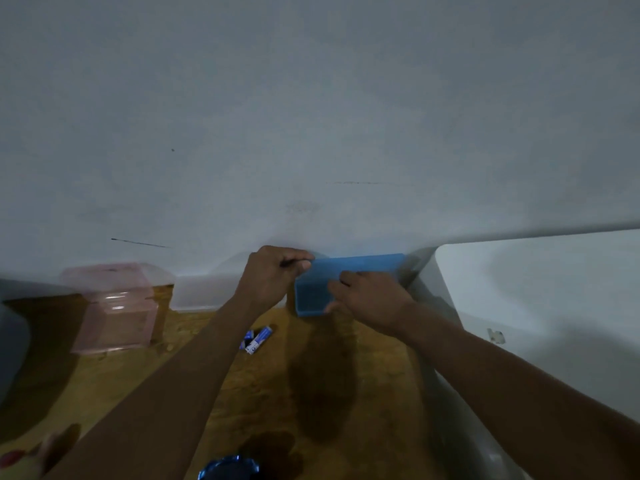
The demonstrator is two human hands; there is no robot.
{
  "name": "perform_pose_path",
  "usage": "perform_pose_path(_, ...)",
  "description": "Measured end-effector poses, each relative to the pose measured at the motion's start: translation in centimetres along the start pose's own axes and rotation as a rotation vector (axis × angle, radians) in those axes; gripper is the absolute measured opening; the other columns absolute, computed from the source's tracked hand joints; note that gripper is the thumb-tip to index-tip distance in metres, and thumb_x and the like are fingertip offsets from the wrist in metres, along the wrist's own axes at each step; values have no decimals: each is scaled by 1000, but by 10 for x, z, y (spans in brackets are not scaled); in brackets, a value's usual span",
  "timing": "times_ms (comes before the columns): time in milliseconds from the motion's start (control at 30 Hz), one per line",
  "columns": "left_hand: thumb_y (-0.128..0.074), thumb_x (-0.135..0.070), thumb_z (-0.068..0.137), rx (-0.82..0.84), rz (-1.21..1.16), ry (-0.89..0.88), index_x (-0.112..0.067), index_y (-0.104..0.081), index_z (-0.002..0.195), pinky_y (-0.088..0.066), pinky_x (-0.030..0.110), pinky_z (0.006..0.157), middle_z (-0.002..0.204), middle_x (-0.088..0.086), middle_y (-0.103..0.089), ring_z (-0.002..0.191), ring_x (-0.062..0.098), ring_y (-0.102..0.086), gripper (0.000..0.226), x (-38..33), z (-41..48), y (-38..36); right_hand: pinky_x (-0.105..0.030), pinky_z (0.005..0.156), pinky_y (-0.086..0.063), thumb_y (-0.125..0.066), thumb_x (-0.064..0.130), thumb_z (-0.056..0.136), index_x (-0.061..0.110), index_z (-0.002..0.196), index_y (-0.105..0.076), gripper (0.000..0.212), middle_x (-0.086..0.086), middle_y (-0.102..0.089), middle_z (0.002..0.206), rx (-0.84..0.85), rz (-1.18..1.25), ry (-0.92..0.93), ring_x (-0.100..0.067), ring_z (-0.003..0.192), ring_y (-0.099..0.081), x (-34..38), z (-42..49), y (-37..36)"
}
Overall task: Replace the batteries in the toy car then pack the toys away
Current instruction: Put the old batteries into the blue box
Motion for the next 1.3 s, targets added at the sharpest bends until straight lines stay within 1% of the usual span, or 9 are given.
perform_pose_path(100,-68,-14,88,12,7,-1,-13,-76,104,-42,0,80,106,0,-74,95,4,-63,18,4,1,-1,-30,37,-45,-67,45,81,12,83,-62,33,-7,-61,70,-60,35,-34,-26,49,-61,-2,5,-19)
perform_pose_path(233,-68,-19,89,-42,-16,29,-15,-76,103,-41,-3,74,103,-1,-75,91,4,-64,17,7,2,2,-32,41,-50,-43,48,86,10,85,-60,41,-11,-62,79,-56,142,-140,-27,57,-64,-9,8,-35)
perform_pose_path(400,-70,-19,87,-123,-12,27,-14,-77,102,-40,-5,72,99,-1,-76,82,-2,-63,17,4,0,7,-45,75,-53,-23,60,86,5,106,-61,71,-17,-60,111,83,302,-249,-34,99,-61,-17,10,-41)
perform_pose_path(567,-71,-19,86,-120,-18,30,-15,-77,102,-42,-4,72,97,-2,-75,77,-8,-61,17,3,-1,7,-43,70,-57,-32,46,89,5,98,-67,55,-14,-67,96,56,310,-215,-32,85,-65,-19,6,-40)
perform_pose_path(700,-71,-19,86,-114,-20,21,-14,-76,103,-42,-3,74,100,0,-75,82,-3,-63,18,1,-2,6,-37,71,-57,-47,32,91,11,95,-71,33,-7,-70,92,-143,283,-163,-24,82,-65,-15,-10,-9)
perform_pose_path(833,-71,-17,87,-86,-16,-1,-13,-76,105,-41,-4,75,104,1,-74,91,4,-64,19,1,-8,3,-35,77,-47,-55,30,89,10,93,-68,24,-8,-64,92,-387,263,-438,-25,85,-59,-44,-57,27)
perform_pose_path(1033,-70,-8,86,-60,39,-85,-10,-76,103,-43,0,83,106,4,-73,95,8,-64,18,-7,-19,-1,-38,101,-42,-49,39,96,26,148,-27,58,-12,-30,148,63,353,-713,-29,130,-38,-72,-75,-10)
perform_pose_path(1167,-69,-3,84,-8,231,-266,-4,-76,101,-52,36,95,107,13,-73,98,26,-68,19,-21,-34,-14,-34,101,-41,-46,31,99,20,142,-40,45,-12,-36,145,123,338,-675,-27,127,-43,-70,-71,-13)
perform_pose_path(1300,-73,3,77,51,412,-305,-4,-76,101,-43,26,93,108,14,-72,99,30,-68,25,-22,-43,-31,-32,105,-39,-49,29,98,16,138,-49,41,-12,-42,144,147,349,-648,-27,126,-47,-68,-71,-20)
Point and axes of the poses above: each hand's wrist, its own z-axis towards the middle knuckle, its own y-axis out of the back of the hand, x = y × z, the point moved 10 cm from there along z, towards the middle knuckle
